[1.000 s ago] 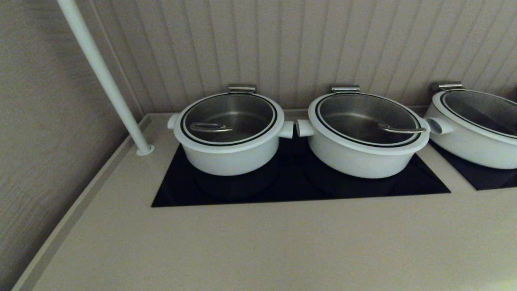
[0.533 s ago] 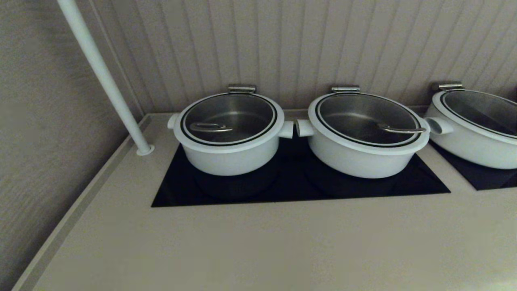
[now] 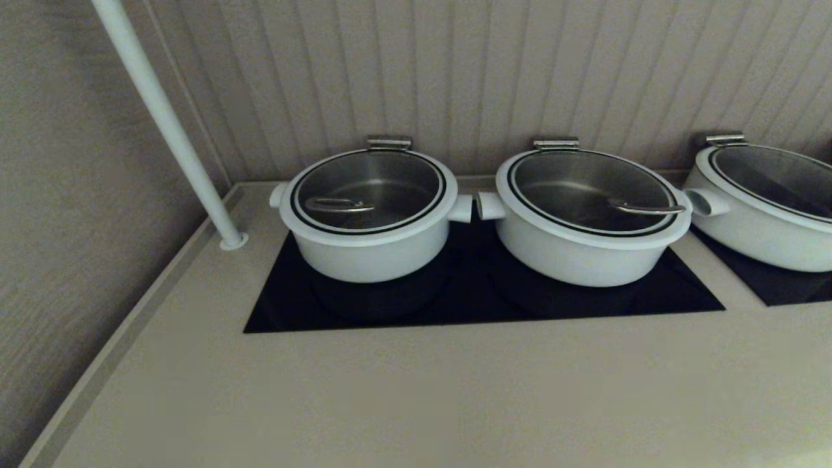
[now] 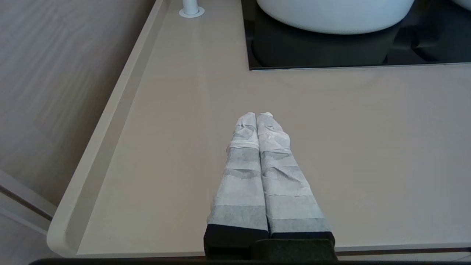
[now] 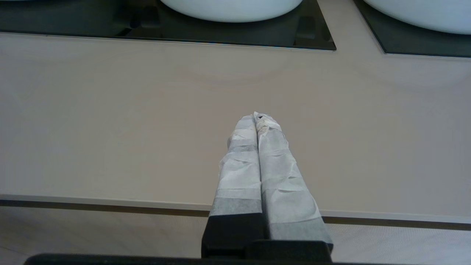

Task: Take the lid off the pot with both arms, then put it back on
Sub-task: Open the food pot lid a small opening with the left arm

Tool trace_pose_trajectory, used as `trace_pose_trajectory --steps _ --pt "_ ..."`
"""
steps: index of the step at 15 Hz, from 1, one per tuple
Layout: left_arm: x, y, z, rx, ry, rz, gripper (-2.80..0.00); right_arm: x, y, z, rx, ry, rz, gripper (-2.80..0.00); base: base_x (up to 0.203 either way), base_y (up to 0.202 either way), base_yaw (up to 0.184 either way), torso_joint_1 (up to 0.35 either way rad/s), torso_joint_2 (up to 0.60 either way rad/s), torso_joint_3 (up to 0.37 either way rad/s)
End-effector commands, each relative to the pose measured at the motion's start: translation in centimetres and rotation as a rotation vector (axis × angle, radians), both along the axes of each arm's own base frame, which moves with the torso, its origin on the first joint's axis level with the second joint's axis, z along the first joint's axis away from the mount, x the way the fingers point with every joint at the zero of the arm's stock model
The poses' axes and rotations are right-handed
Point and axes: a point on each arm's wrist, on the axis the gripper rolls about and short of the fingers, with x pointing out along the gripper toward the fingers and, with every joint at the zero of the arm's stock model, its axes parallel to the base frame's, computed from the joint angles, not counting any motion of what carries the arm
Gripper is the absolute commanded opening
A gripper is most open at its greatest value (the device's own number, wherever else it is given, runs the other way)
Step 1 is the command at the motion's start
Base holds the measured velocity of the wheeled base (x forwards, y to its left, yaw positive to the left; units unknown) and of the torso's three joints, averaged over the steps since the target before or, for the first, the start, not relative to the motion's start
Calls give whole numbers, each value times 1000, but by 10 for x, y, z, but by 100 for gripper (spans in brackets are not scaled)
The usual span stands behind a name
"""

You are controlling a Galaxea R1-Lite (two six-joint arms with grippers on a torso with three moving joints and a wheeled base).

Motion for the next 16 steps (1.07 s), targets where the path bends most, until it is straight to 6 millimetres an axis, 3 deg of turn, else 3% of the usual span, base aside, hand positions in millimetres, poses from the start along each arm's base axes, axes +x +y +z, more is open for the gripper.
trace_pose_trajectory --steps 1,12,16 --pt "0 0 0 -2 1 1 -280 0 0 0 -1 2 2 -280 0 0 0 0 0 0" --pt "-1 -1 2 153 -7 -56 -280 0 0 0 -1 2 0 -280 0 0 0 0 0 0" --pt "-2 -4 35 149 -40 -172 -280 0 0 0 -1 2 1 -280 0 0 0 0 0 0"
